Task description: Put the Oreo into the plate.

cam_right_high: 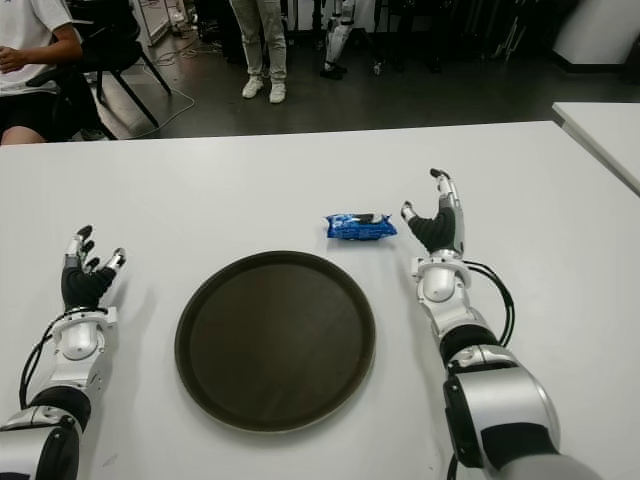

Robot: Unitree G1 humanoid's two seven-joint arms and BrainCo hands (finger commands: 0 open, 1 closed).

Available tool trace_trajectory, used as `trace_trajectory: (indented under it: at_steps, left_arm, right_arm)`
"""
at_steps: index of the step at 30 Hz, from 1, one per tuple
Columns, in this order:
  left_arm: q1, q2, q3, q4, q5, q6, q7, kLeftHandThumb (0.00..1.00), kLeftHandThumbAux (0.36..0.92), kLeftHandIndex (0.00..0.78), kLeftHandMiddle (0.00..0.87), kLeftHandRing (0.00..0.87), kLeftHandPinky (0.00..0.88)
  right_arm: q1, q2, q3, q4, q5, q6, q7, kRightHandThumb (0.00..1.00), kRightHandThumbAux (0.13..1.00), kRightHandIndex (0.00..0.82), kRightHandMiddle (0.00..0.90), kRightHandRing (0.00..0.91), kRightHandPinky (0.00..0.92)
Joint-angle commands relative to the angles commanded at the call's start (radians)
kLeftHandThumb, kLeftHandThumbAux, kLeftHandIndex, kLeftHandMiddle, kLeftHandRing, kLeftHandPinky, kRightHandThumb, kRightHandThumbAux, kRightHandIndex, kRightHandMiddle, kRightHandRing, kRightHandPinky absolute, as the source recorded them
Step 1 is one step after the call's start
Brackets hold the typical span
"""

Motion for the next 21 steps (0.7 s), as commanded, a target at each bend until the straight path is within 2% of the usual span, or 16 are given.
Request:
trace_trajectory:
  at_steps: [4,9,13,21]
  left_arm:
    - [0.001,0.002,-0.003,-0.003,0.002,-0.002,-0.004,0.0,0.78,0.036,0.052,0.027,0.011]
    - [0.001,0.003,-0.005,-0.004,0.004,-0.002,-0.004,0.0,0.761,0.035,0.048,0.021,0.003]
    - [0.001,0.004,-0.008,-0.004,0.008,-0.003,0.003,0.0,0.754,0.032,0.047,0.02,0.007]
    - [0.002,0.006,-0.01,-0.004,0.014,-0.005,0.012,0.0,0.743,0.035,0.051,0.027,0.016]
  right_arm:
    - [0.005,0.008,-0.01,0.0,0.014,-0.003,0.01,0.368,0.799,0.036,0.059,0.084,0.149]
    - [0.01,0.013,-0.011,-0.002,0.015,-0.008,0.011,0.346,0.813,0.038,0.055,0.094,0.192]
    - [0.021,0.021,-0.008,-0.007,0.012,-0.024,0.002,0.285,0.825,0.039,0.058,0.088,0.151]
    - [0.031,0.03,-0.015,-0.009,0.024,-0.059,0.017,0.236,0.833,0.045,0.063,0.069,0.107]
